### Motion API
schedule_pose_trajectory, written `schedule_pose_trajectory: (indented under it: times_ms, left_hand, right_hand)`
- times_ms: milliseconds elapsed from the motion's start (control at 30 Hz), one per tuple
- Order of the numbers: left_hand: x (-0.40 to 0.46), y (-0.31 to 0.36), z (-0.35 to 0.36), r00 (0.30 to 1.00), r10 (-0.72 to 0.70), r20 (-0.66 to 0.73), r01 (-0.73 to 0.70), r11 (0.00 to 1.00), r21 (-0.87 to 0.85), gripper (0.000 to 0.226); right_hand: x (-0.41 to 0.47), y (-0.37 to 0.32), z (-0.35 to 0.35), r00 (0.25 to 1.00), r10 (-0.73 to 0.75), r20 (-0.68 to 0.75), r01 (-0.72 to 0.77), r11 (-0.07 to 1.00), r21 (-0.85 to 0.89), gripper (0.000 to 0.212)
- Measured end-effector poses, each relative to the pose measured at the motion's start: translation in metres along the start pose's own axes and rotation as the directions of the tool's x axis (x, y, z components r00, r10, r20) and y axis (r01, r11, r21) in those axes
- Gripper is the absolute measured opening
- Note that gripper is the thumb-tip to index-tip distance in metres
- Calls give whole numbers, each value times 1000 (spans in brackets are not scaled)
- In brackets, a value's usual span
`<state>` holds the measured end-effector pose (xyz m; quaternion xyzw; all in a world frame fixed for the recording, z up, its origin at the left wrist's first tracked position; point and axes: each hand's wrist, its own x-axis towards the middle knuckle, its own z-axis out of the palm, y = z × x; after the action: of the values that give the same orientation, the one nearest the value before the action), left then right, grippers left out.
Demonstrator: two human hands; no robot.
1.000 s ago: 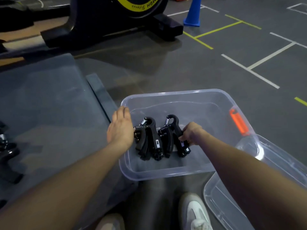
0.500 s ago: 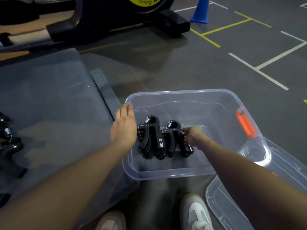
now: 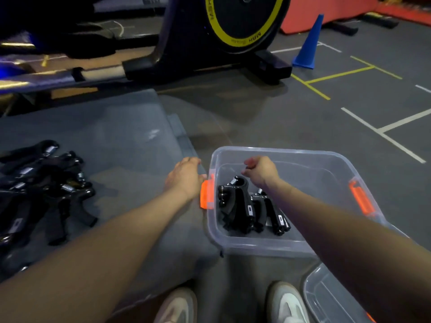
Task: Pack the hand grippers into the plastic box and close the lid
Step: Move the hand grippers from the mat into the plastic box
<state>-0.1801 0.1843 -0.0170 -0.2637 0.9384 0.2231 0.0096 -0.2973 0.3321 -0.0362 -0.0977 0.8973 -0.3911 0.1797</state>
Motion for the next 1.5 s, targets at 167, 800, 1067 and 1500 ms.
schedule_pose_trajectory:
  times_ms: [167,800,1067,1500]
  left_hand:
    - [-23,-25,-57,997,-43,-66,42,999,-14,43]
    - [-203,-218,-106,920,-383,-87,379,924,-52,46]
    - [-205,-246,-55,935,-351,52,351,936,3,48]
    - [-186,-237,-47,945,-308,106,291,945,152,35]
  right_hand:
    - [-34,-84,41,972,-197,129,202,979,-26,37]
    - [-170,-169,207,817,-292,498,391,915,-105,38]
    - [-169,-145,236,820,-211,532,332,933,-141,38]
    - [-149,-133,209,854,-178,488,290,943,-163,40]
